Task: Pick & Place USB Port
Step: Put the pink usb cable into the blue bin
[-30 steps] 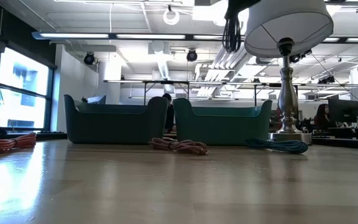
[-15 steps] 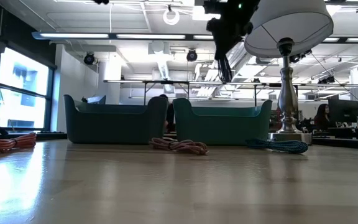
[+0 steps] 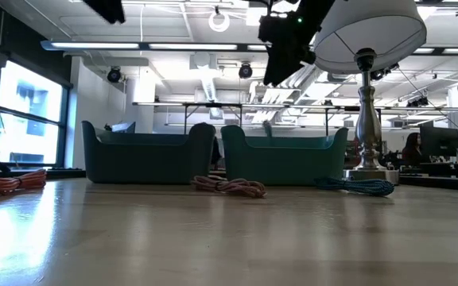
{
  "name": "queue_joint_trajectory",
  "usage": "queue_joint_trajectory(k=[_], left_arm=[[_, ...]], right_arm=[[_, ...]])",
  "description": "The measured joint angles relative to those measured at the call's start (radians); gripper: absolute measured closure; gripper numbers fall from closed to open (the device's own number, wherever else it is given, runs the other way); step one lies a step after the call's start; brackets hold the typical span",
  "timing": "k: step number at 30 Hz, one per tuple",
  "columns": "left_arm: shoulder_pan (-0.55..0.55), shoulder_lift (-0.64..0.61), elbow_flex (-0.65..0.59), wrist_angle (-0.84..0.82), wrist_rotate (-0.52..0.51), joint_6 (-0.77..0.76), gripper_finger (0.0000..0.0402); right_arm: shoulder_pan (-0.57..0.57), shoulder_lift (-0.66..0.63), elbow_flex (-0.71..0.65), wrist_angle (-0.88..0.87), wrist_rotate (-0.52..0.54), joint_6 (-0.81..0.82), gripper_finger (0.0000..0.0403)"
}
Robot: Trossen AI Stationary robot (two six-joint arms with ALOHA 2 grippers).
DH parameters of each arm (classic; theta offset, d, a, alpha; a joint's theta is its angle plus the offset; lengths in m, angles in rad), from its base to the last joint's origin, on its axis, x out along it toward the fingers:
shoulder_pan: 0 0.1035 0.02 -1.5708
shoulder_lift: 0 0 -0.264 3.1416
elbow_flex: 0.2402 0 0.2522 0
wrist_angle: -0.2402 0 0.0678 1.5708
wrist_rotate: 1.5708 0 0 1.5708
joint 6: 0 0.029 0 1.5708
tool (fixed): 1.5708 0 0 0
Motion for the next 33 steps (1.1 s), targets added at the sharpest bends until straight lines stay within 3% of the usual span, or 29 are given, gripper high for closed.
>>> queue_joint_trajectory(k=[5, 10, 21, 27, 33], left_arm=[[0.000, 0.038, 0.000, -0.111, 0.051, -0.071, 0.0286], [0.000, 0.066, -0.001, -0.120, 0.096, -0.094, 0.0286], [0.000, 0.078, -0.001, -0.126, 0.096, -0.109, 0.0286], [0.000, 0.079, -0.001, -0.231, 0.124, -0.219, 0.0286], [-0.001, 0.053, -0.064, -0.227, 0.206, -0.256, 0.0286]], right_arm=[[0.031, 0.000, -0.004, 0.007, -0.215, -0.004, 0.0191], [0.150, 0.009, -0.004, 0.004, -0.273, -0.004, 0.0190], [0.429, 0.175, -0.006, 0.118, -0.114, 0.030, 0.0190], [0.450, 0.313, -0.006, 0.203, -0.065, 0.032, 0.0192], [0.428, 0.375, -0.006, 0.179, -0.007, 0.072, 0.0192]])
